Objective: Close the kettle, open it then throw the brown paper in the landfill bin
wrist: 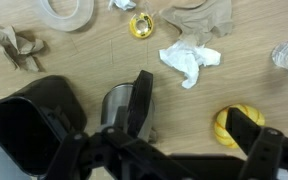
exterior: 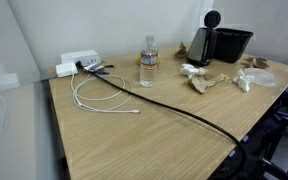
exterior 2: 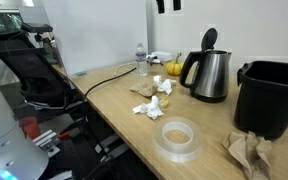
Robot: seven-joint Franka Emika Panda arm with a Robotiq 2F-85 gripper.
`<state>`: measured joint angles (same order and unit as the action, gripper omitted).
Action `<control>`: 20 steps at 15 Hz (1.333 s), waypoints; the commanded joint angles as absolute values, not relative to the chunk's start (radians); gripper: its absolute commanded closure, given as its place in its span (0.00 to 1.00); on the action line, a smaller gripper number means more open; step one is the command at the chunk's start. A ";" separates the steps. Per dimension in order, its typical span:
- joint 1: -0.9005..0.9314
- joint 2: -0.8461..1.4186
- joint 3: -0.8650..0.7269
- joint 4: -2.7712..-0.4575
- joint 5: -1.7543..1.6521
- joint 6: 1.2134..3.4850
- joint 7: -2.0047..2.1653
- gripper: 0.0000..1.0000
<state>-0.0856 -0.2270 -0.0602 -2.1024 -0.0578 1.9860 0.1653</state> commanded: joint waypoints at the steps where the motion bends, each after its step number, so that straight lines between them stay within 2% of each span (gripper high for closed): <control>1: -0.087 -0.229 -0.059 -2.102 -0.057 1.984 0.164 0.00; 4: -0.090 -0.224 -0.052 -2.108 -0.066 1.995 0.207 0.00; 12: -0.101 -0.119 -0.011 -2.114 -0.213 2.199 0.619 0.01; 13: -0.101 -0.105 -0.014 -2.109 -0.234 2.215 0.664 0.25; 14: -0.101 -0.097 -0.019 -2.105 -0.253 2.229 0.708 0.26; 20: -0.102 -0.059 -0.040 -2.080 -0.317 2.285 0.884 0.67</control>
